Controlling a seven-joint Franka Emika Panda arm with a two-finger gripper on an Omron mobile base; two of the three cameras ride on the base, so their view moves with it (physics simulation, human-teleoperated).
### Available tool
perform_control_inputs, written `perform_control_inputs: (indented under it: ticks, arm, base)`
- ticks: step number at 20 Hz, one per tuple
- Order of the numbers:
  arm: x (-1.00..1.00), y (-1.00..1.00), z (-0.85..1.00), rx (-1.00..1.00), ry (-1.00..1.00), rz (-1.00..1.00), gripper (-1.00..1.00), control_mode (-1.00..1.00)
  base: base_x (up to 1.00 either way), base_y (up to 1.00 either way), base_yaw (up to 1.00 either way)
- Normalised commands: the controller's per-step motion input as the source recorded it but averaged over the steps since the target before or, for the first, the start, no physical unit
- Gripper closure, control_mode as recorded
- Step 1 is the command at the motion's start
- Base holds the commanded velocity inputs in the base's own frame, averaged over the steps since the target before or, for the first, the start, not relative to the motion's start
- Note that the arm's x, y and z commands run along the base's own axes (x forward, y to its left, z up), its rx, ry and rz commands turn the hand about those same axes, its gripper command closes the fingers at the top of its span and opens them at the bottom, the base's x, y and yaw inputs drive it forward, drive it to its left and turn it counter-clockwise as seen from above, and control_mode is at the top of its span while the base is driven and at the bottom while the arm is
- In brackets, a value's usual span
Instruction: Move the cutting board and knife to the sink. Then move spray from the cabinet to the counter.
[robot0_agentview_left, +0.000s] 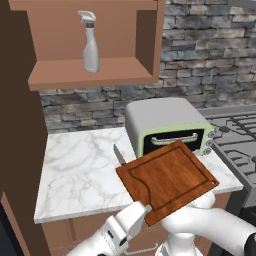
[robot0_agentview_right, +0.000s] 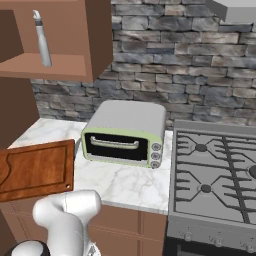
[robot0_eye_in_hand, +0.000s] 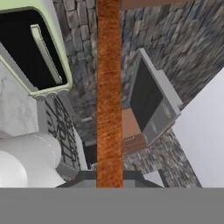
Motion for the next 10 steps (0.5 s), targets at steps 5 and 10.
perform_control_inputs:
  ticks: [5, 10]
  arm:
    - [0.0, 0.0, 0.0, 0.0, 0.0, 0.0, 1.0, 1.0]
    - [0.0, 0.0, 0.0, 0.0, 0.0, 0.0, 1.0, 1.0]
  base:
    - [-0.57, -0.1, -0.16]
    - [-0.51, -0.23, -0.19]
